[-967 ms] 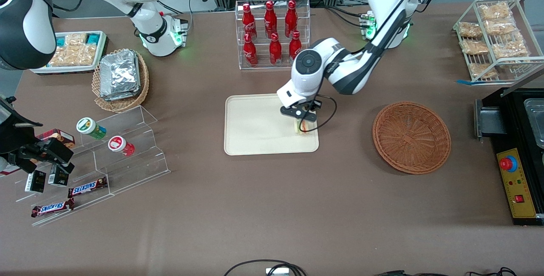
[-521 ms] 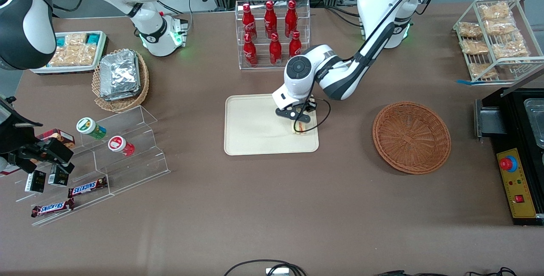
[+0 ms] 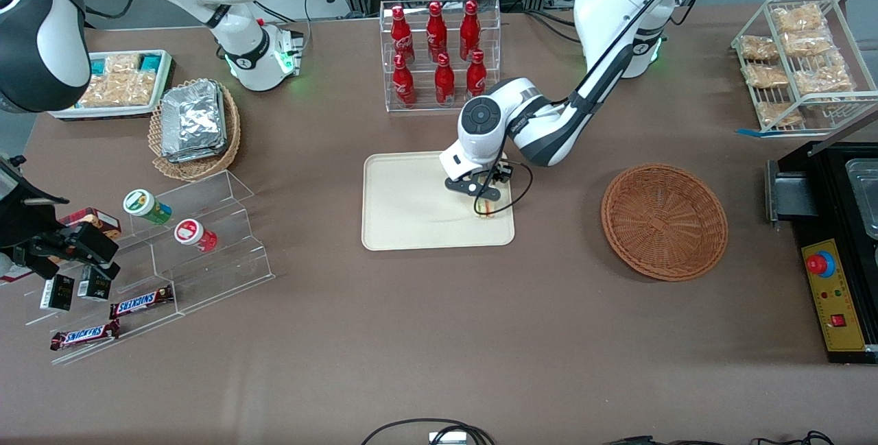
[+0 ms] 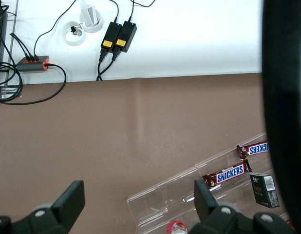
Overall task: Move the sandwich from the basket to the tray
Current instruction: 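Lower the sandwich onto the tray and open the left gripper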
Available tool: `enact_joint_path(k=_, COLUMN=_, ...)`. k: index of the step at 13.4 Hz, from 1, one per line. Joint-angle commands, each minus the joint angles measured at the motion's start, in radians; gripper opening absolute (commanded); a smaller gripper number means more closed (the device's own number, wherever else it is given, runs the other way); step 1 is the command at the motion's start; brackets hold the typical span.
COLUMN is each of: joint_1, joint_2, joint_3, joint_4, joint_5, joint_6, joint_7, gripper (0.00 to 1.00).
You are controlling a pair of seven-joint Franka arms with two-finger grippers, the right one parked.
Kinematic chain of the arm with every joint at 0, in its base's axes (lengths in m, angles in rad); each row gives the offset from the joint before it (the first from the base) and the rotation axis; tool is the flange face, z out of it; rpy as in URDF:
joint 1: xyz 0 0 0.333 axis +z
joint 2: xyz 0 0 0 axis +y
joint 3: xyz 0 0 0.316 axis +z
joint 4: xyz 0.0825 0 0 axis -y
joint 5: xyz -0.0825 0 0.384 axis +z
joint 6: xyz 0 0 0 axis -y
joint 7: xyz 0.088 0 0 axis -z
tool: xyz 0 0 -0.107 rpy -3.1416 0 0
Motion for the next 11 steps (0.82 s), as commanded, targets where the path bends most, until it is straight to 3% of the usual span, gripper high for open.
enact_joint_path(k=1, joint_1=0.0, joint_2=-0.035, joint_3=0.007, joint_4=0.061, joint_5=0.014, joint_6=-0.066, joint_7=-0.051, gripper=1.0)
enact_joint_path(k=4, joint_1=0.029, joint_2=-0.03, joint_3=0.015, joint_4=0.187, joint_5=0.005, joint_6=-0.222, joint_7=-0.056, gripper=1.0)
enact_joint_path(k=9, joint_1=0.156, joint_2=-0.058, joint_3=0.026, joint_4=0.253, joint_5=0.029, joint_6=-0.263, joint_7=-0.171, gripper=1.0)
enact_joint_path(k=11, joint_1=0.161, joint_2=-0.104, joint_3=0.109, joint_4=0.253, joint_5=0.072, joint_6=-0.301, joint_7=-0.249, gripper=1.0)
